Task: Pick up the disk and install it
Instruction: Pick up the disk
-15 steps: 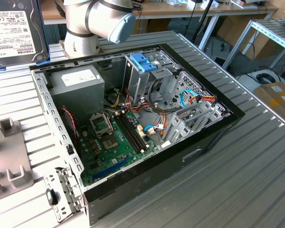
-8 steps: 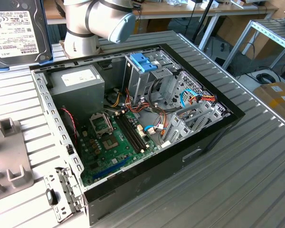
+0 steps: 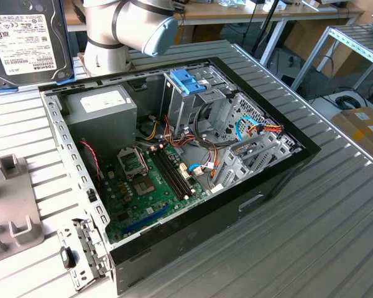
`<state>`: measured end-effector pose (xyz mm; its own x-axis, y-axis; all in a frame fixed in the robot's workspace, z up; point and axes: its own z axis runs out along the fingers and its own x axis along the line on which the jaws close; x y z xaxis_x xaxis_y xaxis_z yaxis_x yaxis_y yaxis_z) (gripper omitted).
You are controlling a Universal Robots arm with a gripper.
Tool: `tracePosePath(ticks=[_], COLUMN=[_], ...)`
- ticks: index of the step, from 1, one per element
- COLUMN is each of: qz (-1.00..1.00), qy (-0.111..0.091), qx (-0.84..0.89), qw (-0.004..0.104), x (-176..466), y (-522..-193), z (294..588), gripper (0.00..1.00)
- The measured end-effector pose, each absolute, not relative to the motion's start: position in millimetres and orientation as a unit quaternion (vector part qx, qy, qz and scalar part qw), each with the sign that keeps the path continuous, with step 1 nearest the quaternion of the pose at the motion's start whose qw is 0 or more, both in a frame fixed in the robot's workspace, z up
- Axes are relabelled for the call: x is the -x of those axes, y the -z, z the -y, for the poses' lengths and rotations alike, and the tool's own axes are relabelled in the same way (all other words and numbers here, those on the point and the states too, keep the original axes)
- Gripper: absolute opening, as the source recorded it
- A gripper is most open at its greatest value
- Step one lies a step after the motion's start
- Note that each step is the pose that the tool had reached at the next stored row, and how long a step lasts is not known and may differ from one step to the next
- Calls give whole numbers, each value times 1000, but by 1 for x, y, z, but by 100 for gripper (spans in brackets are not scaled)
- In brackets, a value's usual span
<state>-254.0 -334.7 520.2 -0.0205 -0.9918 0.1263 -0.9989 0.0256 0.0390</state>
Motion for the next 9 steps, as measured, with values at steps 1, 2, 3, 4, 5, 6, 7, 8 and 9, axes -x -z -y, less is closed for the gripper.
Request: tracePosePath(ticks=[1, 2, 3, 4, 5, 6, 7, 8, 9], qz=[714, 714, 714, 714, 714, 714, 714, 714, 714], qy=[-30, -30, -31, -31, -31, -31, -31, -31, -32], qx=[-697, -697, -697, -697, -697, -697, -697, -697, -697], qw=[59, 59, 59, 59, 60, 60, 60, 60, 60], x=[253, 253, 252, 251, 250, 249, 249, 248, 247], y=[-520, -520, -520, -520, -520, -520, -520, -520, -520], z=[335, 335, 335, 335, 335, 335, 335, 335, 335], gripper=[37, 37, 37, 37, 37, 37, 37, 37, 37])
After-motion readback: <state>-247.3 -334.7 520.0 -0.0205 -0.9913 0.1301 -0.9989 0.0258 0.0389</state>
